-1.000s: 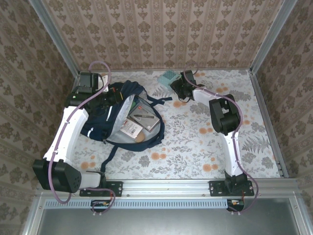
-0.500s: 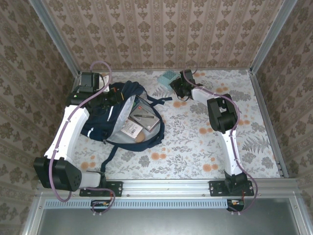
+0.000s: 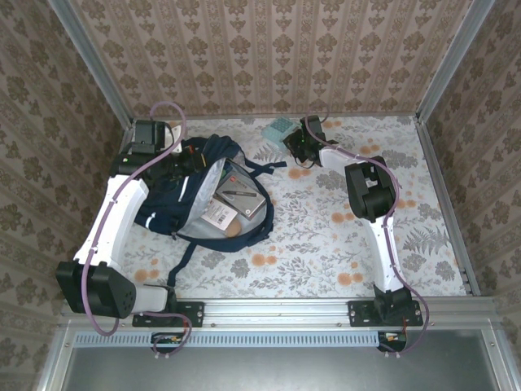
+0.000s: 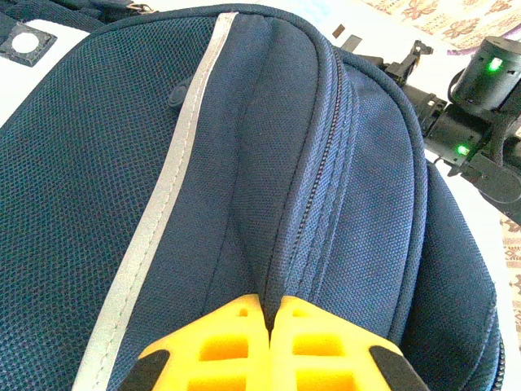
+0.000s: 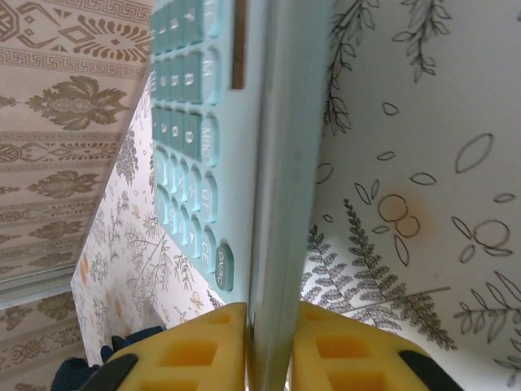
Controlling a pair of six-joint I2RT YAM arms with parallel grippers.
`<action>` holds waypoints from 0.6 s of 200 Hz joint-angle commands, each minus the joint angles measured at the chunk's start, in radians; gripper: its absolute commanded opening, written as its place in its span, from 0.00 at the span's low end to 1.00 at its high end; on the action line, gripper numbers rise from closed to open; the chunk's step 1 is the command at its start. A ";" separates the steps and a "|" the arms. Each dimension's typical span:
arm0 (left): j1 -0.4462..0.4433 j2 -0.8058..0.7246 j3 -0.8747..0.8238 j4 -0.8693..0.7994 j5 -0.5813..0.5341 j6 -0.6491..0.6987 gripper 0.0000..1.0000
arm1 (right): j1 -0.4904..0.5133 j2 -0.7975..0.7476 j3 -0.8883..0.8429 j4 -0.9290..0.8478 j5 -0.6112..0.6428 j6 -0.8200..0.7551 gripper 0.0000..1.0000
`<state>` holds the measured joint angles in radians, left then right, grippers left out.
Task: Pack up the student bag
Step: Pick up the calculator from the top-center of the table.
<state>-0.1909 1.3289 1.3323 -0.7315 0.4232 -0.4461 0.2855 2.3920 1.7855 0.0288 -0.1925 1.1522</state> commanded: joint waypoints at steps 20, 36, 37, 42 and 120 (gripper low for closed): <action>-0.002 -0.020 0.025 0.094 0.037 -0.013 0.00 | -0.005 -0.095 -0.050 0.016 -0.016 -0.036 0.17; -0.003 -0.026 0.018 0.094 0.038 -0.014 0.00 | -0.004 -0.115 -0.073 0.027 -0.022 -0.038 0.14; -0.002 -0.026 0.018 0.094 0.037 -0.014 0.00 | -0.005 -0.115 -0.075 0.029 -0.023 -0.037 0.14; -0.002 -0.029 0.017 0.094 0.040 -0.014 0.00 | -0.005 -0.124 -0.086 0.035 -0.027 -0.037 0.14; -0.002 -0.052 0.001 0.089 0.038 -0.009 0.00 | -0.003 -0.380 -0.324 0.100 -0.083 -0.059 0.13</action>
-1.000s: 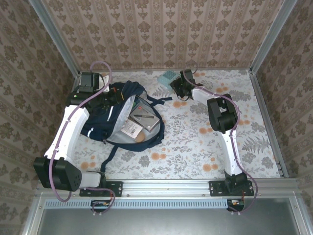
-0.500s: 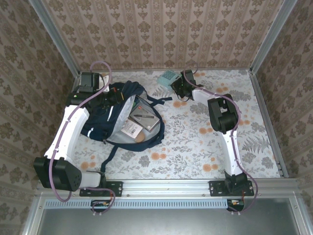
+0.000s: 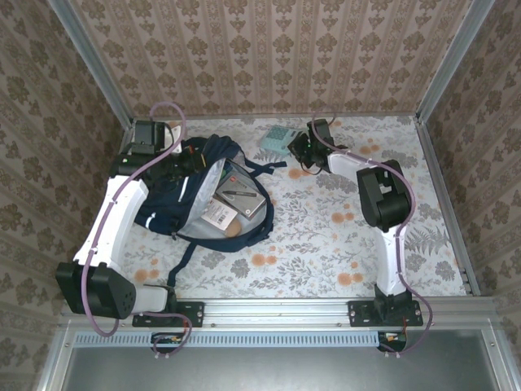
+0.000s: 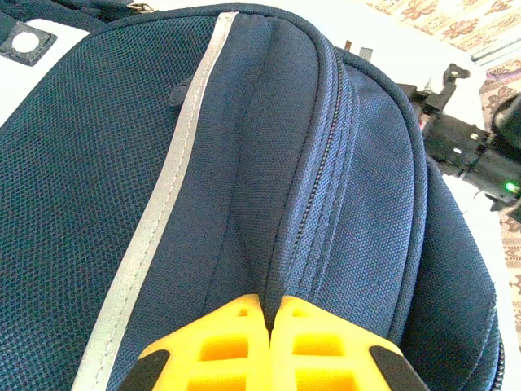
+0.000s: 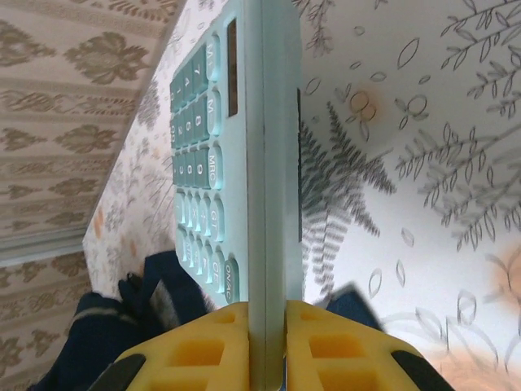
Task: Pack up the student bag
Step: Pick up the calculator from the top-center of the table, then place the calculator in the student bag.
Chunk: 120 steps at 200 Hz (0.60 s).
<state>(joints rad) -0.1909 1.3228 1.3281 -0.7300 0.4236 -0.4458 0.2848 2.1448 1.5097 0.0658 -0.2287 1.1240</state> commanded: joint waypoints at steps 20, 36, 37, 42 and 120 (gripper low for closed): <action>-0.003 -0.047 0.005 0.094 0.043 -0.014 0.00 | -0.001 -0.199 -0.102 0.063 -0.068 -0.035 0.13; -0.003 -0.046 0.003 0.099 0.047 -0.018 0.00 | 0.002 -0.249 -0.140 0.055 -0.084 -0.039 0.12; -0.004 -0.046 0.003 0.101 0.047 -0.018 0.00 | 0.003 -0.251 -0.143 0.055 -0.086 -0.039 0.12; -0.004 -0.046 0.004 0.100 0.047 -0.018 0.00 | 0.006 -0.266 -0.152 0.046 -0.090 -0.040 0.12; -0.003 -0.021 0.028 0.119 0.041 -0.021 0.00 | 0.145 -0.504 -0.339 -0.036 -0.106 -0.078 0.12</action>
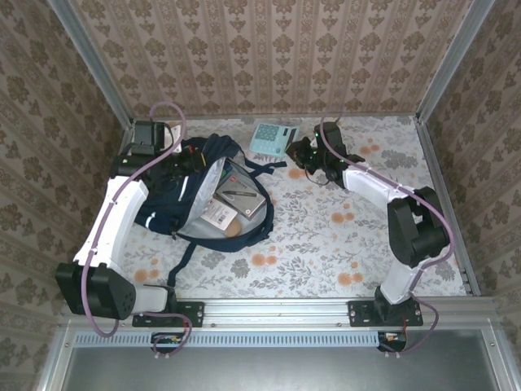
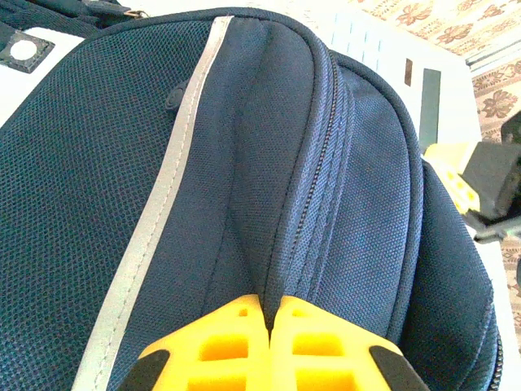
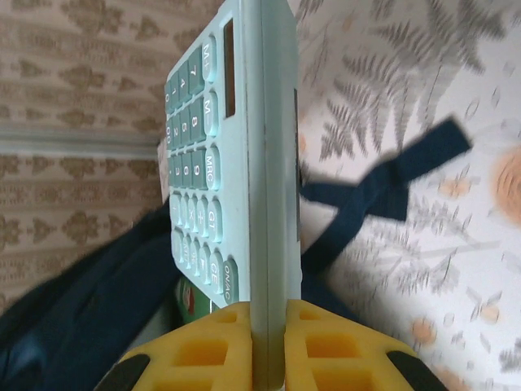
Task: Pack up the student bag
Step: Place the calculator in the student bag.
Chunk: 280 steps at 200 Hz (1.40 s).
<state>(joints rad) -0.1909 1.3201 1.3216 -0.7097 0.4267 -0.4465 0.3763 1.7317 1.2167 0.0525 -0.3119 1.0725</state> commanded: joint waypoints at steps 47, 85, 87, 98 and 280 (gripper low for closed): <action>-0.003 0.008 0.060 0.102 0.046 -0.022 0.00 | 0.217 -0.139 -0.141 0.025 0.023 0.029 0.12; -0.004 0.011 0.059 0.102 0.049 -0.021 0.00 | 0.312 -0.082 -0.163 0.107 0.053 0.089 0.12; -0.004 0.011 0.059 0.102 0.050 -0.023 0.00 | 0.316 -0.076 -0.163 0.112 0.054 0.091 0.12; -0.004 0.011 0.058 0.100 0.052 -0.021 0.00 | 0.331 -0.054 -0.162 0.137 0.057 0.105 0.12; -0.013 0.020 0.034 0.125 0.066 -0.037 0.00 | 0.411 0.046 -0.139 0.057 0.065 0.013 0.31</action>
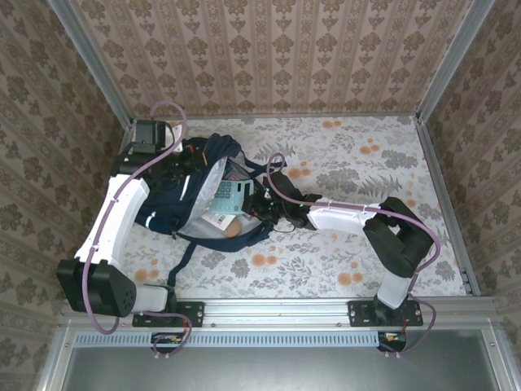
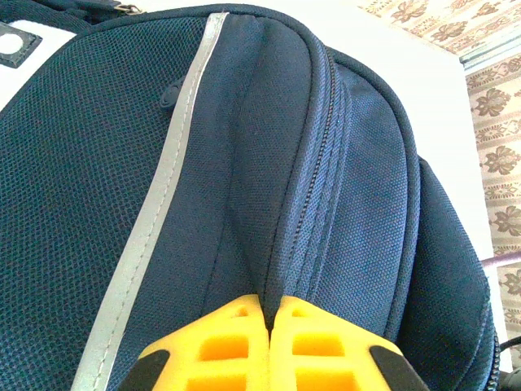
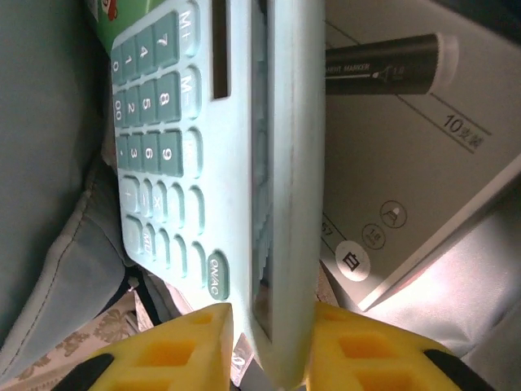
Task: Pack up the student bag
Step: Place the calculator in the student bag, then close the student bag at the center of the table, then move the student bag to the center of the table.
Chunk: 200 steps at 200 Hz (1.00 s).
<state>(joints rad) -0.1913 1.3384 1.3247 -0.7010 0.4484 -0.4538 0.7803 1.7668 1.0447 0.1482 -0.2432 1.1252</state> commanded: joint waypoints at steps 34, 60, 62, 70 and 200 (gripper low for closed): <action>-0.019 0.002 0.028 0.118 0.043 -0.029 0.00 | -0.002 -0.062 0.050 -0.196 0.027 -0.152 0.61; -0.027 0.008 0.028 0.123 0.048 -0.028 0.00 | -0.016 -0.131 0.080 -0.380 0.070 -0.262 0.70; -0.027 0.009 0.029 0.123 0.048 -0.029 0.00 | -0.017 -0.138 0.081 -0.387 0.072 -0.269 0.70; -0.031 0.011 0.030 0.125 0.048 -0.029 0.00 | -0.025 -0.160 0.074 -0.414 0.078 -0.290 0.72; -0.129 0.072 0.083 0.130 0.047 -0.023 0.00 | -0.170 0.061 0.117 -0.389 -0.007 -0.406 0.46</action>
<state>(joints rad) -0.2932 1.4067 1.3357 -0.6621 0.4484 -0.4683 0.6197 1.7958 1.1118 -0.2367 -0.2379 0.7498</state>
